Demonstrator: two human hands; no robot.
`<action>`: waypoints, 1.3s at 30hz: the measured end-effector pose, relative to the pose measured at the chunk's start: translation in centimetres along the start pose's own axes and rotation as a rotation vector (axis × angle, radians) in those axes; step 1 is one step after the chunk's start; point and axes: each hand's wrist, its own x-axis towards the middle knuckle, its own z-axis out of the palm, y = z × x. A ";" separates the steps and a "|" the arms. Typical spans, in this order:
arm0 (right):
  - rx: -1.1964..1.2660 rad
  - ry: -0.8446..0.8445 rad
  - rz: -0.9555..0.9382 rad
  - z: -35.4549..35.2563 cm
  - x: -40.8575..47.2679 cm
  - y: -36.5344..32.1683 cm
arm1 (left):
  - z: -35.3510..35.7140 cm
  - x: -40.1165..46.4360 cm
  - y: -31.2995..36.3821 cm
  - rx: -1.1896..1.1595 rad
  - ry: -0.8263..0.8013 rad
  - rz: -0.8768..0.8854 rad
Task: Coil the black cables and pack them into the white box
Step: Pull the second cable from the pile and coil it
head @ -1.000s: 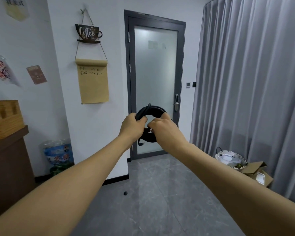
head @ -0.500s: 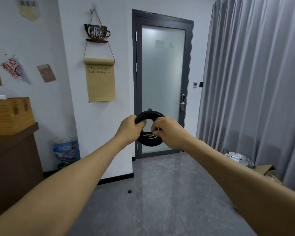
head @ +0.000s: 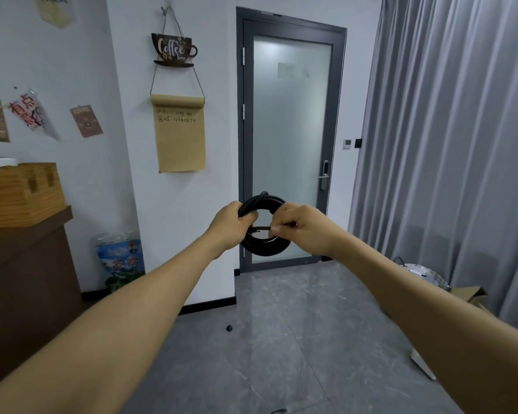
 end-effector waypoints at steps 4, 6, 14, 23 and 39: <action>0.092 -0.055 0.072 -0.7 -0.5 0.3 | 0.3 0.1 0.2 -0.023 -0.044 -0.032; 0.054 -0.073 0.094 -1.0 -0.5 0.4 | 0.7 0.0 0.4 -0.032 -0.052 -0.043; -0.047 0.188 0.182 0.8 -0.2 0.5 | 1.7 0.8 1.0 -0.039 0.206 -0.054; 0.876 0.181 0.694 0.7 0.5 -1.3 | 1.7 0.8 2.0 -0.111 0.312 -0.043; 0.274 0.294 0.554 -0.2 0.1 0.9 | 2.2 -0.9 3.1 -0.699 0.179 -0.408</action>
